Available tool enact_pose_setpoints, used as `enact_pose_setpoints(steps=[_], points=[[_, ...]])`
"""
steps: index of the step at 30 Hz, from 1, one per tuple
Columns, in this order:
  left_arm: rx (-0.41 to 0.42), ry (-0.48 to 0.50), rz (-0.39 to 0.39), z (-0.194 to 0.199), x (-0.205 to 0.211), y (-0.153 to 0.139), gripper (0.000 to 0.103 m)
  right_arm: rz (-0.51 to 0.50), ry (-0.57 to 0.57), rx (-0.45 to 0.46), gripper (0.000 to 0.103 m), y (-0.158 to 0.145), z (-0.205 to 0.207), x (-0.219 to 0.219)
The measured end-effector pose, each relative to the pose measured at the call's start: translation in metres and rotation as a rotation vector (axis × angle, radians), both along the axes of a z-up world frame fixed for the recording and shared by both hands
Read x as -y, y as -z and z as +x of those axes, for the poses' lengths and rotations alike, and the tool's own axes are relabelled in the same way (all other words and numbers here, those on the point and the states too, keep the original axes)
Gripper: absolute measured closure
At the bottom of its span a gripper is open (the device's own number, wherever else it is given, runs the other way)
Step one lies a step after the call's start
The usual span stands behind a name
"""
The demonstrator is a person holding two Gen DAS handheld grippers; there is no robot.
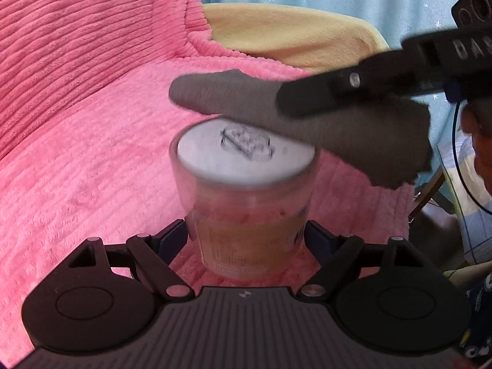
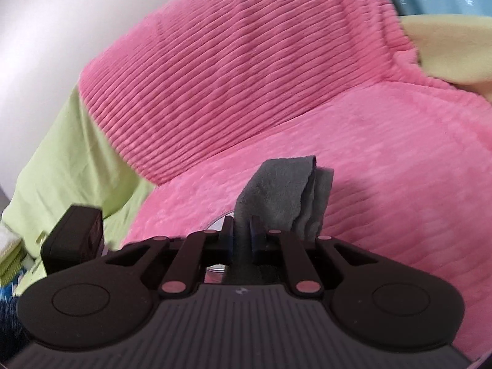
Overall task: Clean container
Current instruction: 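Lift the jar with the left gripper while the right gripper wipes its lid with the cloth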
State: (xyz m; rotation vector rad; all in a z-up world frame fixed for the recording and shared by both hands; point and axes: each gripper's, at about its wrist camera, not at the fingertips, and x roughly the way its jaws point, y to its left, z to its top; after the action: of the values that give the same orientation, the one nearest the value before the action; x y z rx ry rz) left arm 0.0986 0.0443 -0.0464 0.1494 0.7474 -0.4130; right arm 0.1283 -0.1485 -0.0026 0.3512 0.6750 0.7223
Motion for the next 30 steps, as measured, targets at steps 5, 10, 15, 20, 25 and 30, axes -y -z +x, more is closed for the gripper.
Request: enact_pose_setpoints(steps=[5,10,15,20,25,30], points=[[0.100,0.014,0.012,-0.003,0.007,-0.002,0.014,-0.035,-0.018,0.006,0.094,-0.002,-0.004,0.000],[0.146,0.030,0.108,-0.008,0.021,0.009,0.016,-0.069,-0.043,0.012,0.093,-0.006,-0.008,0.001],[0.146,0.025,0.096,-0.009,0.020,0.006,0.016,-0.079,-0.145,0.030,0.095,-0.017,-0.019,-0.001],[0.121,0.015,0.093,-0.004,0.019,0.010,0.016,-0.113,-0.178,-0.025,0.098,-0.006,-0.009,-0.013],[0.128,0.017,0.114,-0.004,0.022,0.012,0.016,-0.104,-0.156,-0.023,0.100,0.000,0.000,-0.019],[0.135,0.027,0.122,-0.002,0.025,0.014,0.016,-0.050,-0.146,0.004,0.100,0.012,0.024,-0.025]])
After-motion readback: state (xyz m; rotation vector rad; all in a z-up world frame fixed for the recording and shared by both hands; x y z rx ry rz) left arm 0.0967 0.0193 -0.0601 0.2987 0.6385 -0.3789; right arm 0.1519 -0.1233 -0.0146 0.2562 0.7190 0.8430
